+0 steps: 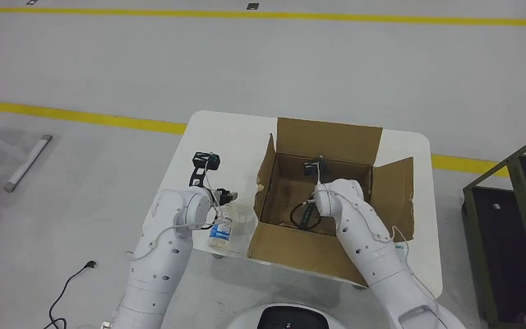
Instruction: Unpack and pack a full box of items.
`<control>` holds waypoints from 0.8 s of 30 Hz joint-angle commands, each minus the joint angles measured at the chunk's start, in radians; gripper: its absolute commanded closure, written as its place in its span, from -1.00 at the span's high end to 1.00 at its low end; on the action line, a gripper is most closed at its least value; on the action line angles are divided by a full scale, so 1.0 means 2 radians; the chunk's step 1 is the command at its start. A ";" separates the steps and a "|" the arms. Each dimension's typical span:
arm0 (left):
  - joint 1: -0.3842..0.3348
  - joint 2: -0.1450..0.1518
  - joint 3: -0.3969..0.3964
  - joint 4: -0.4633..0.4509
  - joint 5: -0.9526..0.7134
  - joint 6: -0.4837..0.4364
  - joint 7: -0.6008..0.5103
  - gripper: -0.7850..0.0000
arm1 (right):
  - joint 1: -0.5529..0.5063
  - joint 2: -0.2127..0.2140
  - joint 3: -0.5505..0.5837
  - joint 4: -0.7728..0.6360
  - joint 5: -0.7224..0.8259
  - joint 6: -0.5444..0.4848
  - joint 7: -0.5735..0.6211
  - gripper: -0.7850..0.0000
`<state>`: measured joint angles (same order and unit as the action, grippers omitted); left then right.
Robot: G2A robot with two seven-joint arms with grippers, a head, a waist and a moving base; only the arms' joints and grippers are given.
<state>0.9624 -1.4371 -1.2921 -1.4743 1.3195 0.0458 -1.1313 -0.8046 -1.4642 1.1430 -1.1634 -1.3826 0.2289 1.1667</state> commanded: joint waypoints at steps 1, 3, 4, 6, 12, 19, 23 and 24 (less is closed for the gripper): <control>0.000 0.000 0.000 0.000 0.000 0.000 0.000 1.00 | -0.011 0.004 0.015 -0.046 -0.003 -0.004 0.006 -1.00; 0.000 0.000 0.000 0.000 0.000 0.000 0.000 1.00 | -0.026 0.009 0.034 -0.099 -0.009 -0.011 0.018 -1.00; 0.000 0.000 0.000 0.000 0.000 0.000 0.000 1.00 | -0.035 0.012 0.044 -0.125 -0.012 -0.015 0.025 -1.00; 0.000 0.000 0.000 0.000 0.000 0.000 0.000 1.00 | -0.054 0.017 0.064 -0.180 -0.016 -0.023 0.034 -1.00; 0.000 0.000 0.000 0.000 0.000 0.000 0.000 1.00 | -0.095 0.025 0.093 -0.263 -0.028 -0.044 0.049 -1.00; 0.000 0.000 0.000 0.000 0.000 0.000 0.000 1.00 | -0.095 0.025 0.093 -0.263 -0.028 -0.044 0.049 -1.00; 0.000 0.000 0.000 0.000 0.000 0.000 0.000 1.00 | -0.103 0.025 0.101 -0.272 -0.007 -0.046 0.020 -1.00; 0.000 0.000 0.000 0.000 0.000 0.000 0.000 1.00 | -0.104 0.025 0.106 -0.281 -0.008 -0.047 0.016 -1.00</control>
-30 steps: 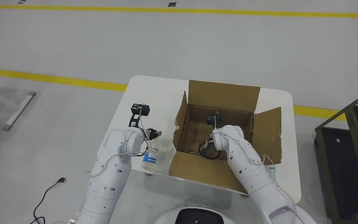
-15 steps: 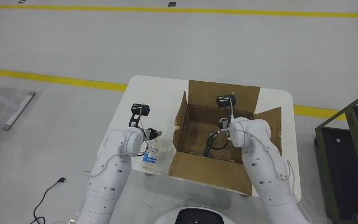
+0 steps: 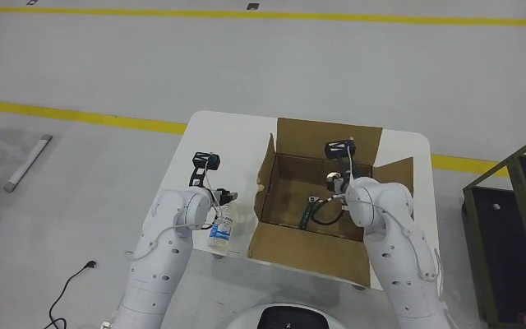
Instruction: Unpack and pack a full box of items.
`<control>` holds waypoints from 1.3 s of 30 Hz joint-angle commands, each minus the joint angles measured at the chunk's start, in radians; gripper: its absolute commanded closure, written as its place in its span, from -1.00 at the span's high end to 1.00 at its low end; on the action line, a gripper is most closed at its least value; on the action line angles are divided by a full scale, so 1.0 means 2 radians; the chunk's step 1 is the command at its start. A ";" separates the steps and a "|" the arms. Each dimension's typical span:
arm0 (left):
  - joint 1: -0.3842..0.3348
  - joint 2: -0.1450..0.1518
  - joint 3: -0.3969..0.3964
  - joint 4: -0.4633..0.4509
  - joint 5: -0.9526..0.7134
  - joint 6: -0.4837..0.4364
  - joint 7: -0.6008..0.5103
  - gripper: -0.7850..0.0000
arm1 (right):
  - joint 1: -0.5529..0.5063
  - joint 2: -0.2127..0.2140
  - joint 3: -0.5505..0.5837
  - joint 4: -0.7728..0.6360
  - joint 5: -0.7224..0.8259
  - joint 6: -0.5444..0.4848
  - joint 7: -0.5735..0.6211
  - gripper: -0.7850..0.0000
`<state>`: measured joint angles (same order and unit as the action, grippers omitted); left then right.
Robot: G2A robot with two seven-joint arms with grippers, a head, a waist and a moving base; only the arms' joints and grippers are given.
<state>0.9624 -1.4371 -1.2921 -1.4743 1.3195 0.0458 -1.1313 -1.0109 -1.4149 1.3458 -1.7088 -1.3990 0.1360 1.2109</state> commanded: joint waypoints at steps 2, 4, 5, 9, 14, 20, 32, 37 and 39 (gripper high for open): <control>0.000 0.000 0.000 0.000 0.000 0.000 0.000 1.00 | -0.001 0.002 0.023 -0.039 0.007 0.002 -0.008 -1.00; 0.000 0.000 0.000 0.000 0.000 0.000 0.000 1.00 | -0.004 0.005 0.047 -0.076 0.020 0.001 -0.011 -1.00; 0.000 0.000 0.000 0.000 0.000 0.000 0.000 1.00 | -0.007 0.006 0.060 -0.092 0.026 -0.001 -0.011 -1.00; 0.000 0.000 0.000 0.000 0.000 0.000 0.000 1.00 | -0.019 0.012 0.115 -0.152 0.032 -0.006 0.000 -1.00; 0.000 0.000 0.000 0.000 0.000 0.000 0.000 1.00 | -0.041 0.019 0.178 -0.196 0.034 -0.006 0.019 -1.00; 0.000 0.000 0.000 0.000 0.000 0.000 0.000 1.00 | -0.071 0.025 0.232 -0.222 0.026 -0.006 0.041 -1.00; 0.000 0.000 0.000 0.000 0.000 0.000 0.000 1.00 | -0.117 0.033 0.294 -0.186 -0.011 0.009 0.091 -1.00; 0.000 0.000 0.000 0.000 0.000 0.000 0.000 1.00 | -0.139 0.035 0.290 -0.151 -0.032 0.006 0.102 -1.00; 0.000 0.000 0.000 0.000 0.000 0.000 0.000 1.00 | -0.149 0.036 0.285 -0.134 -0.048 0.004 0.103 -1.00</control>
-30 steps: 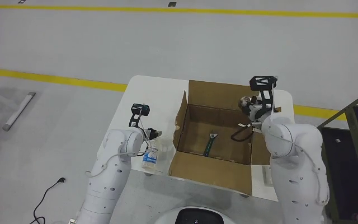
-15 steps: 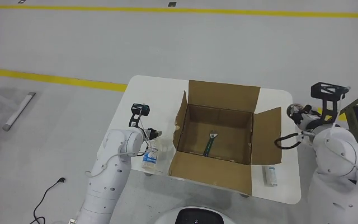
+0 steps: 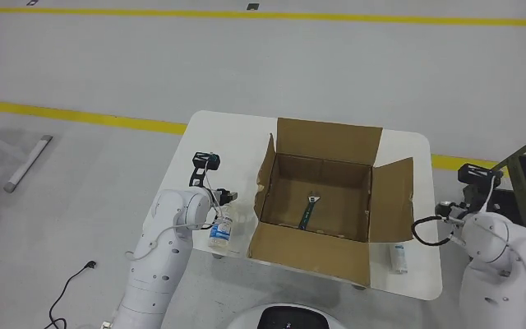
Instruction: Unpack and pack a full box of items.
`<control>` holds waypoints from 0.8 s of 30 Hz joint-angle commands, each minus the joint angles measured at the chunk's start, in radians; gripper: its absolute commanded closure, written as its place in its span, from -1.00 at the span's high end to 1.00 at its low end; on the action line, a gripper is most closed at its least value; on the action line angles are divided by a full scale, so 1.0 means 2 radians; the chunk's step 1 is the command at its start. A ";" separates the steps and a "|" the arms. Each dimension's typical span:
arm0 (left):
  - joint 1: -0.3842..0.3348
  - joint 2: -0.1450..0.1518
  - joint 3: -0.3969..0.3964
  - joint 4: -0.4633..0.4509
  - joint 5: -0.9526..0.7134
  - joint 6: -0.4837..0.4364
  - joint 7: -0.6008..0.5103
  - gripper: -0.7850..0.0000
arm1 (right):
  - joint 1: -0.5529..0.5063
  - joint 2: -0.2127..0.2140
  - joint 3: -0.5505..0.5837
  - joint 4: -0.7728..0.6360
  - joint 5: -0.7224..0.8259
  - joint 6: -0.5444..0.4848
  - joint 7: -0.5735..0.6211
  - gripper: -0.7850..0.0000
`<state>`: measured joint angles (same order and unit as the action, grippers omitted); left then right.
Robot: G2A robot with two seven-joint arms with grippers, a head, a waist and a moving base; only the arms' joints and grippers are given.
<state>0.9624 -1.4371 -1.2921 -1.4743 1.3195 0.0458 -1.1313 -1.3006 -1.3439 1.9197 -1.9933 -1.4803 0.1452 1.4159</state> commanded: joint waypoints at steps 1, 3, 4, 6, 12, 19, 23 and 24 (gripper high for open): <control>0.000 0.000 0.000 0.000 0.000 0.000 0.000 1.00 | -0.007 0.000 -0.006 0.016 -0.010 -0.001 0.001 -1.00; 0.000 0.000 0.000 0.000 0.000 0.000 0.000 1.00 | -0.015 0.000 -0.010 0.039 -0.014 0.000 0.002 -1.00; 0.000 0.000 0.000 0.000 0.000 0.000 0.000 1.00 | -0.017 0.000 -0.013 0.048 -0.018 -0.002 0.003 -1.00; 0.000 0.000 0.000 0.000 0.000 0.000 0.000 1.00 | -0.021 0.001 -0.018 0.066 -0.026 -0.005 0.004 -1.00; 0.000 0.000 0.000 0.000 0.000 0.000 0.000 1.00 | -0.025 0.001 -0.031 0.108 -0.036 -0.010 0.007 -1.00; 0.000 0.000 0.000 0.000 0.000 0.000 0.000 1.00 | -0.028 0.002 -0.047 0.121 -0.036 -0.018 0.007 -1.00; 0.000 0.000 0.000 0.000 0.000 0.000 0.000 1.00 | -0.028 0.001 -0.063 0.132 -0.038 -0.020 0.004 -1.00; 0.000 0.000 0.000 0.000 0.000 0.000 0.000 1.00 | -0.028 0.001 -0.065 0.134 -0.038 -0.019 0.003 -1.00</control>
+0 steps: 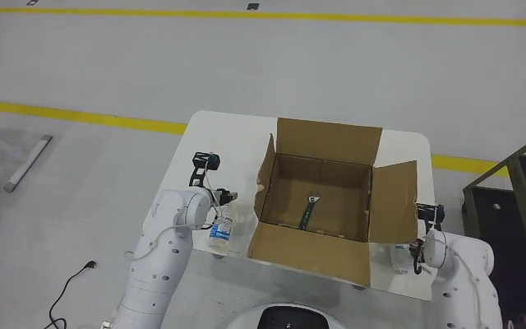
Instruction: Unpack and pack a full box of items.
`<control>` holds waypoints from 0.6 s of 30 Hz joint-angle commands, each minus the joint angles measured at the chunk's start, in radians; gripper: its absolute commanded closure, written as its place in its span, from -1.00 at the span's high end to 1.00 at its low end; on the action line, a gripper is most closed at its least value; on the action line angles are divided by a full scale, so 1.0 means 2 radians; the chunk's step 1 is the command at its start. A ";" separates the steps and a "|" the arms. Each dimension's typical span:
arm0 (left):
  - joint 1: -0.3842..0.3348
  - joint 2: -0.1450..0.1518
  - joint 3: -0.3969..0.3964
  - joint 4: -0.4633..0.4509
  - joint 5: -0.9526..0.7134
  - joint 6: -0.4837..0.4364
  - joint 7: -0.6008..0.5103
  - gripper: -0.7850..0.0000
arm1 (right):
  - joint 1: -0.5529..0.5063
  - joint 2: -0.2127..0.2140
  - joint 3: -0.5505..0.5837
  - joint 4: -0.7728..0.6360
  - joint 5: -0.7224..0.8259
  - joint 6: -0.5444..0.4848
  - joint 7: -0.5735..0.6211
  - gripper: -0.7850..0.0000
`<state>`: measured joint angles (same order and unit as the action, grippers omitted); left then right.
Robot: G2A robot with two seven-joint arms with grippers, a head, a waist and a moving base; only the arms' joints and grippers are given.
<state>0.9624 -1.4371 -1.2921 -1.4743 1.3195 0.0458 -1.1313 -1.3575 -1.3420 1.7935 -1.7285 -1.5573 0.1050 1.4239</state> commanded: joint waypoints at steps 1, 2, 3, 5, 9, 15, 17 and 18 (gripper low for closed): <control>0.000 0.000 0.000 0.000 0.000 0.000 0.000 1.00 | 0.000 0.000 -0.005 0.005 0.000 0.002 -0.002 -1.00; 0.000 0.000 0.000 0.000 0.000 0.000 0.000 1.00 | 0.000 0.000 -0.007 0.006 -0.002 0.003 -0.002 -1.00; 0.000 0.000 0.000 0.000 0.000 0.000 0.000 1.00 | 0.001 0.000 -0.009 0.007 -0.001 0.005 -0.003 -1.00; 0.000 0.000 0.000 0.000 0.000 0.000 0.000 1.00 | 0.001 0.000 -0.012 0.009 -0.002 0.005 -0.003 -1.00; 0.000 0.000 0.000 0.000 0.000 0.000 0.000 1.00 | 0.001 0.000 -0.013 0.014 -0.005 0.006 -0.004 -0.95; 0.000 0.000 0.000 0.000 0.000 0.000 0.000 1.00 | 0.002 0.001 -0.012 0.019 -0.006 0.007 -0.006 -0.33; 0.000 0.000 0.000 0.000 0.000 0.000 0.000 1.00 | 0.002 0.001 -0.012 0.021 -0.006 0.007 -0.006 -0.23; 0.000 0.000 0.000 0.000 0.000 0.000 0.000 1.00 | 0.002 0.001 -0.012 0.021 -0.006 0.007 -0.006 -0.11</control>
<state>0.9624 -1.4371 -1.2921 -1.4743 1.3195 0.0458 -1.1313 -1.3540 -1.3395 1.7690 -1.6874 -1.5695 0.1186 1.4119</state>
